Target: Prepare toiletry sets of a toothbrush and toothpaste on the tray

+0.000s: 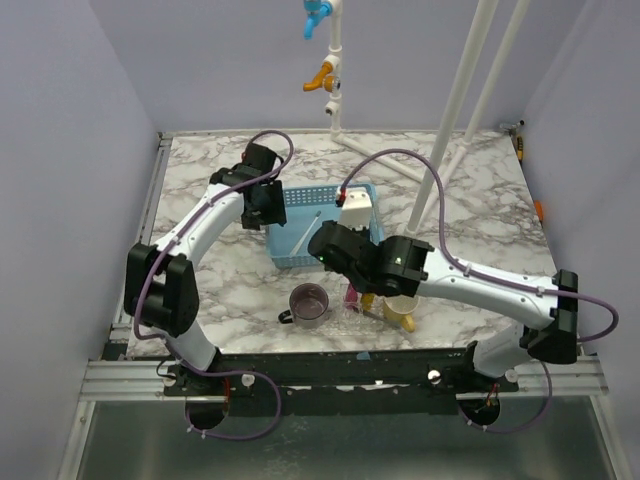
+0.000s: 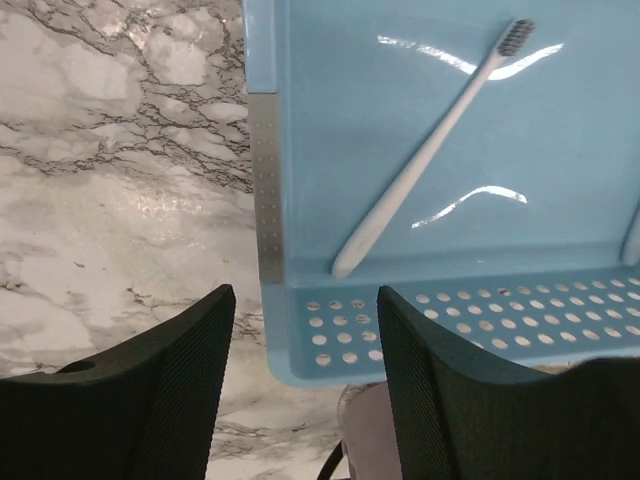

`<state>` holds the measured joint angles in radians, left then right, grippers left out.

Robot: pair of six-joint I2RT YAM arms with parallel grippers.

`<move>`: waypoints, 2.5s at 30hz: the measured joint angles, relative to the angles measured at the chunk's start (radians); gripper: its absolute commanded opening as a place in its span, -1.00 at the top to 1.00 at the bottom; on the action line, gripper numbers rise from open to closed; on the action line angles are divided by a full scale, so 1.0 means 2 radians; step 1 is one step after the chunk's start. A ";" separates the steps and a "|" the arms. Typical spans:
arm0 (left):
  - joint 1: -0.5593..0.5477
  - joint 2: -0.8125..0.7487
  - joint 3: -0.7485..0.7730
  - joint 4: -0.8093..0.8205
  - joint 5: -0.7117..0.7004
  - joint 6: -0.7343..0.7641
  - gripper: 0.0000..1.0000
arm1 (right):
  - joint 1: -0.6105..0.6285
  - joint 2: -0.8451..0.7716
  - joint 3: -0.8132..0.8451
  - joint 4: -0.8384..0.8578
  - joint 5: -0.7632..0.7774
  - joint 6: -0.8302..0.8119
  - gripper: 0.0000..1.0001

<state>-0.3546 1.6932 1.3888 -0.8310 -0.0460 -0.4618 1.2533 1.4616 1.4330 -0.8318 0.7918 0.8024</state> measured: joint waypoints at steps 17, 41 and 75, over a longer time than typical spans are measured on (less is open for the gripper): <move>0.000 -0.228 -0.062 0.007 0.001 -0.001 -0.45 | -0.135 0.142 0.087 0.064 -0.119 -0.035 -0.14; -0.007 -0.474 -0.249 0.113 0.049 0.024 -0.68 | -0.194 0.359 0.229 0.073 -0.168 0.033 -0.14; -0.014 -0.465 -0.251 0.125 0.077 0.014 -0.68 | -0.199 0.490 0.333 0.035 -0.166 0.030 0.64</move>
<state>-0.3820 0.7635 0.8875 -0.5812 0.1081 -0.4339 0.8555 2.4409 2.0998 -0.7612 0.4595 0.8616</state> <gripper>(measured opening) 0.842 0.271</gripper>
